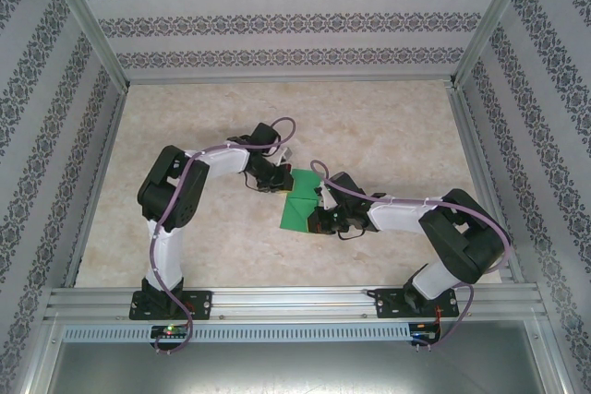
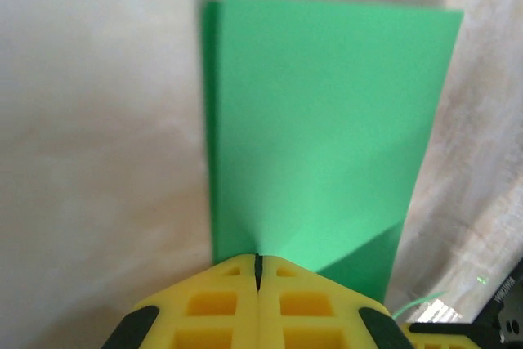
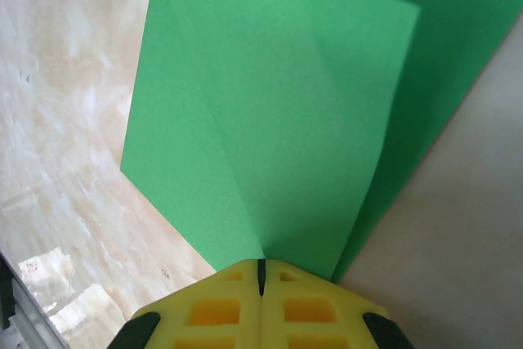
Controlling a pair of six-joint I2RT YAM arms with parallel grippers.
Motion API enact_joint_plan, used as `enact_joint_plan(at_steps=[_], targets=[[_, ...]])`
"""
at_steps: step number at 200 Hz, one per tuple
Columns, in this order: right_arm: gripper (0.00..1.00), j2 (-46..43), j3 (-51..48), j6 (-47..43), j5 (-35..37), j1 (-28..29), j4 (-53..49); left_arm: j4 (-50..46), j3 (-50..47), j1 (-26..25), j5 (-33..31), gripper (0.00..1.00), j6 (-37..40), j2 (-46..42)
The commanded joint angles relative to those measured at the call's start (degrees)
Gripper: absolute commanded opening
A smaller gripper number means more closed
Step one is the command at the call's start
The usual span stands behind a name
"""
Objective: Fold a paper plane with a square sheet of paper (pick it up from the middle)
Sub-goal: Fold the triangle a second time at the center of the table.
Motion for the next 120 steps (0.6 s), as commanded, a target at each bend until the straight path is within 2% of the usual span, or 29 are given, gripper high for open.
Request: enact_joint_plan(at_steps=[1, 41, 68, 120], targets=[[0.01, 2.6, -1.2, -0.8, -0.3, 1.4, -9.1, -2.3, 2.0, 0.9, -3.0, 0.06, 1.1, -4.6], [0.01, 2.7, -0.3, -0.8, -0.8, 1.5, -9.0, -1.1, -1.4, 0.4, -2.5, 0.06, -2.6, -10.7], [0.01, 2.4, 0.1, -0.8, -0.8, 1.5, -9.2, 1.3, -5.4, -2.1, -1.0, 0.06, -6.1, -12.8], [0.01, 1.8, 0.3, -0.9, -0.3, 1.5, -9.7, 12.5, -12.9, -7.3, 1.1, 0.06, -12.6, -12.6]])
